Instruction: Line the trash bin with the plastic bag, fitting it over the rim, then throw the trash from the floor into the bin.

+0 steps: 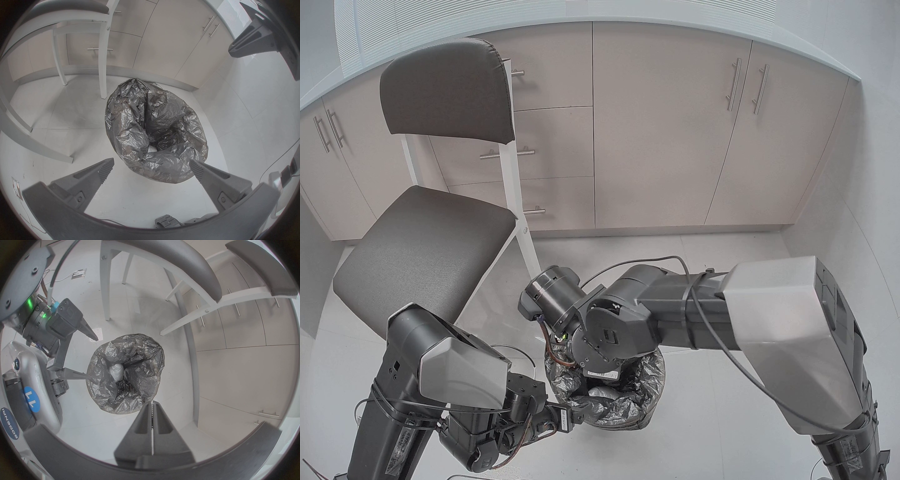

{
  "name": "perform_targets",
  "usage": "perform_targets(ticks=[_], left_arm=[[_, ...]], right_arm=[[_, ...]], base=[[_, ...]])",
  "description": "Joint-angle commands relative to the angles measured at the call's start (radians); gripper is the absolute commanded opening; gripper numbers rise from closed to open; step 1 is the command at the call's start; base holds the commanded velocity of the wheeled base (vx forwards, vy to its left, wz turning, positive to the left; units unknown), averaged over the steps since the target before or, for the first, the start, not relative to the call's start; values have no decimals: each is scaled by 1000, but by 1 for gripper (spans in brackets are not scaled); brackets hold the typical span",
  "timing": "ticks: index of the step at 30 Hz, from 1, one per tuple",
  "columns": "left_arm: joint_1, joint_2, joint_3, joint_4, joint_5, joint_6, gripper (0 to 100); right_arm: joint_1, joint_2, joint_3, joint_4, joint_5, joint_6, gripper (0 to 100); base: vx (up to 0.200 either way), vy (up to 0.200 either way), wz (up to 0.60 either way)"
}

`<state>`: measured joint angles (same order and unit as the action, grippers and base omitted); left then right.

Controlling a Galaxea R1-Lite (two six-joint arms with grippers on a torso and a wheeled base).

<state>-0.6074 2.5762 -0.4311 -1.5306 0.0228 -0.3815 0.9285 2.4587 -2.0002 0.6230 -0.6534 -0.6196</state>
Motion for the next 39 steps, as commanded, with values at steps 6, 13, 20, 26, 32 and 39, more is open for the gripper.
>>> perform_targets(ticks=[6,13,20,26,32,39], left_arm=[[0,1,-2,0,0,0,100],[0,-1,0,0,0,0,100],[0,-1,0,0,0,0,100],[0,-1,2,0,0,0,100],[0,-1,0,0,0,0,100],[-5,-5,25,0,-1,1,100]], right_arm=[[0,25,0,-8,0,0,0],[-2,26,0,-8,0,0,100],[-16,19,0,-8,0,1,100],[-77,-20,0,-8,-31,1,100],[-111,-69,0,-9,-77,1,100],[-208,-138,0,-8,-173,35,100]], base=[[0,0,0],[0,0,0],[0,0,0],[0,0,0],[0,0,0],[0,0,0]])
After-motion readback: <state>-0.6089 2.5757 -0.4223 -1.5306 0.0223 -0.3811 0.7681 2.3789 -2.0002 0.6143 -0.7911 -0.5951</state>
